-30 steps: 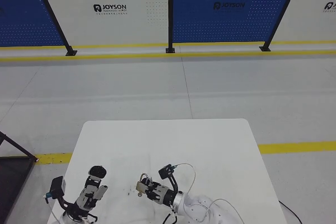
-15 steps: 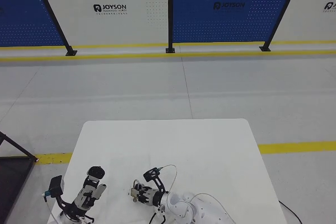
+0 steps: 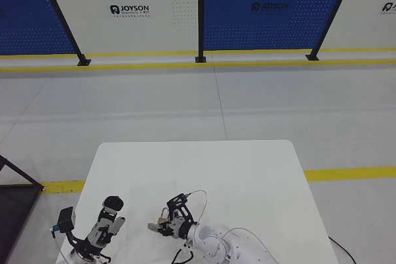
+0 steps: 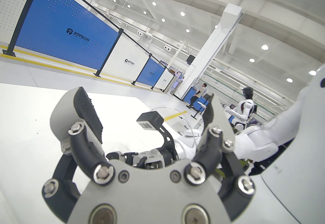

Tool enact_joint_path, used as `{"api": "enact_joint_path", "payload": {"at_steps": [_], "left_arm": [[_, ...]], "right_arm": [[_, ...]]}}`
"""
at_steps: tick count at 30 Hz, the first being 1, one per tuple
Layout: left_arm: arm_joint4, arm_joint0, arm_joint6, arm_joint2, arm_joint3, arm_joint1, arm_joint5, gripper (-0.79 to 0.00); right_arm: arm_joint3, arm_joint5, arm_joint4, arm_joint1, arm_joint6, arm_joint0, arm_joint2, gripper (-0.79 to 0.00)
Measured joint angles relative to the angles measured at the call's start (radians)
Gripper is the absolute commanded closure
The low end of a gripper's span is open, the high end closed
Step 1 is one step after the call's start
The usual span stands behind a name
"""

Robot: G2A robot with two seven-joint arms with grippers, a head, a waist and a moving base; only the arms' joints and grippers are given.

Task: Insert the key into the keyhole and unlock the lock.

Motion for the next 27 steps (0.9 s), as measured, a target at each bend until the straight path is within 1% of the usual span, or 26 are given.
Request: {"api": "enact_joint_path", "payload": {"at_steps": [3,6,10,13,14,18,27], "left_arm": [[0.0,0.0,0.0,0.0,0.0,0.0,0.0,-0.785],[0.0,0.0,0.0,0.0,0.0,0.0,0.0,-0.785],[0.0,0.0,0.0,0.0,0.0,0.0,0.0,-0.785],[0.0,0.0,0.0,0.0,0.0,0.0,0.0,-0.785],[0.0,0.0,0.0,0.0,0.0,0.0,0.0,-0.785],[0.0,0.0,0.0,0.0,0.0,0.0,0.0,-0.785],[0.001,-0.001,-0.001,0.0,0.0,0.0,0.002,-0.785]], "right_arm": [[-0.095,-0.003,-0.04,0.03,0.0,-0.039,0.053,-0.785],[-0.239,-0.006,-0.096,0.071,0.002,-0.107,0.135,-0.785],[-0.503,-0.029,-0.196,0.134,0.028,-0.253,0.28,-0.785],[-0.668,-0.049,-0.256,0.162,0.009,-0.36,0.364,-0.785],[-0.686,-0.049,-0.258,0.162,0.007,-0.369,0.367,-0.785],[-0.657,-0.048,-0.253,0.161,0.008,-0.353,0.362,-0.785],[-0.657,-0.048,-0.253,0.161,0.008,-0.353,0.363,-0.785]]}}
